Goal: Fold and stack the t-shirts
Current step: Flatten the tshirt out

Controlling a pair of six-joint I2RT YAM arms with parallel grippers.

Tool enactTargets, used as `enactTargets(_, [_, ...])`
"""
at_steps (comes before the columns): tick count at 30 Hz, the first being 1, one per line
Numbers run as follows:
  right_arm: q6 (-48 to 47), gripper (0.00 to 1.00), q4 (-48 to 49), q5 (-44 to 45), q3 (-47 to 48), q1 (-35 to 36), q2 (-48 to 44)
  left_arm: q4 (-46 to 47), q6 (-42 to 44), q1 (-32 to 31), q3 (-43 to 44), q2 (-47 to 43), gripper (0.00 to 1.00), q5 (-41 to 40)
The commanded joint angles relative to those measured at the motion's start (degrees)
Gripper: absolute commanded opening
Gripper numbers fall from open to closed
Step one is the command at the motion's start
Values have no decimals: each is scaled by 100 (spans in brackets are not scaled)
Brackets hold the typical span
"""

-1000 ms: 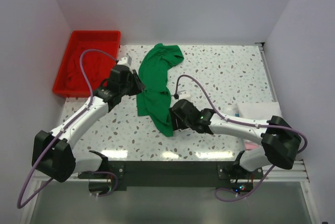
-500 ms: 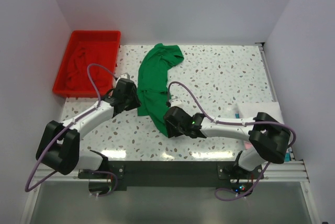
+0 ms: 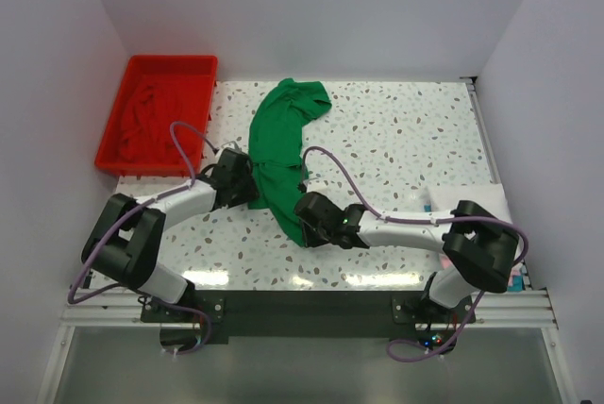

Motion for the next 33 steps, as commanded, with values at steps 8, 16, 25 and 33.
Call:
enactTargets(8, [-51, 3, -592, 716, 469, -397, -592, 59, 10, -71, 277, 315, 0, -119])
enactTargets(16, [-465, 0, -1706, 759, 21, -1910, -2446, -1076, 432, 506, 998, -730, 0, -577])
enactTargets(25, [-298, 0, -3018, 516, -181, -1981, -4231, -2043, 1065, 1563, 2035, -1820, 0, -480])
enactTargets(33, [650, 0, -1597, -200, -781, 739, -3281, -2132, 1215, 2320, 2132, -1847, 0, 56])
